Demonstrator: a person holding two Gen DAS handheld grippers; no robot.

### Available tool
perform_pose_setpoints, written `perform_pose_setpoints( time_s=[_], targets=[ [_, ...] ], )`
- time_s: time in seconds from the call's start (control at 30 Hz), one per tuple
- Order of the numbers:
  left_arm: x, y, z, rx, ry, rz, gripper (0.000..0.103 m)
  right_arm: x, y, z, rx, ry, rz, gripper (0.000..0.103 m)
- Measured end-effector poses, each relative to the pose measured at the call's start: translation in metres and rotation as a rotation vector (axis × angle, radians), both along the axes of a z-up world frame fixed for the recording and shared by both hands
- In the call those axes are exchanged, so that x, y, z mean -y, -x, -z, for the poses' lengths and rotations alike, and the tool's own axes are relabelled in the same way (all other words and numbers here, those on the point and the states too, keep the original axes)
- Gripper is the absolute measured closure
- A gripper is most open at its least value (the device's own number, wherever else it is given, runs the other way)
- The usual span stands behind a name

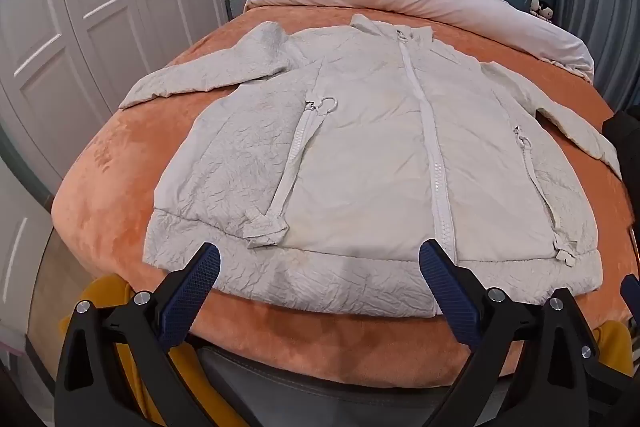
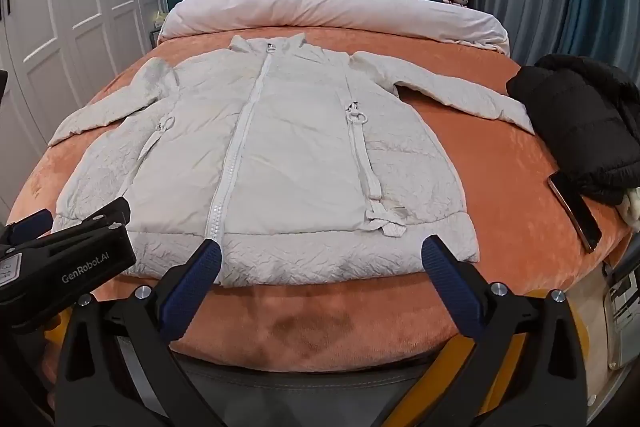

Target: Fold large clothes

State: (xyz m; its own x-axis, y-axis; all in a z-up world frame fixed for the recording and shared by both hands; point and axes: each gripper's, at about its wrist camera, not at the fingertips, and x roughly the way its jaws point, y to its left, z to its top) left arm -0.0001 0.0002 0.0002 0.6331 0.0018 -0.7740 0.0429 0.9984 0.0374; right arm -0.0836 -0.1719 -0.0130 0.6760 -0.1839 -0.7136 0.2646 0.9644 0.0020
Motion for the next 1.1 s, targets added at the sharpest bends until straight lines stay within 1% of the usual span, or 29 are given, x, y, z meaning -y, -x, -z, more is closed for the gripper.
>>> perform_pose_setpoints(
  time_s=[0.07,0.17,0.23,0.33,0.4,0.47,0.6,1.1],
  targets=[
    [0.0,0.001,-0.001,0.02,0.003,0.001,0.006,0.0,-0.001,0.0,-0.015,0.007,-0.005,0.005],
    [0.003,0.006,-0.001,0.018,-0.013,0.014,0.006,-0.004,-0.002,-0.002,-0.011,0.016,-0.025,0.005],
    [0.014,0.01,-0.004,0.02,-0.021,0.026,0.006,-0.011,-0.001,-0.001,-0.006,0.031,-0.031,0.005],
    [0.014,0.011,-0.006,0.016,-0.024,0.028,0.006,-0.013,0.004,-0.001,0.005,0.041,-0.031,0.005],
    [0.013,0.014,-0.009,0.016,-0.019,0.021,0.006,-0.01,0.006,-0.001,0.008,0.034,-0.024,0.005],
    [0.008,0.007,-0.007,0.008,-0.015,0.018,0.006,-0.004,0.007,-0.002,0.004,0.026,-0.009,0.005],
    [0.007,0.008,-0.008,0.013,-0.025,0.012,0.006,0.001,0.008,-0.004,0.011,0.012,0.003,0.005],
    [0.004,0.008,-0.006,0.012,-0.033,0.016,0.006,0.0,0.01,-0.007,0.024,0.019,0.002,0.005]
  ],
)
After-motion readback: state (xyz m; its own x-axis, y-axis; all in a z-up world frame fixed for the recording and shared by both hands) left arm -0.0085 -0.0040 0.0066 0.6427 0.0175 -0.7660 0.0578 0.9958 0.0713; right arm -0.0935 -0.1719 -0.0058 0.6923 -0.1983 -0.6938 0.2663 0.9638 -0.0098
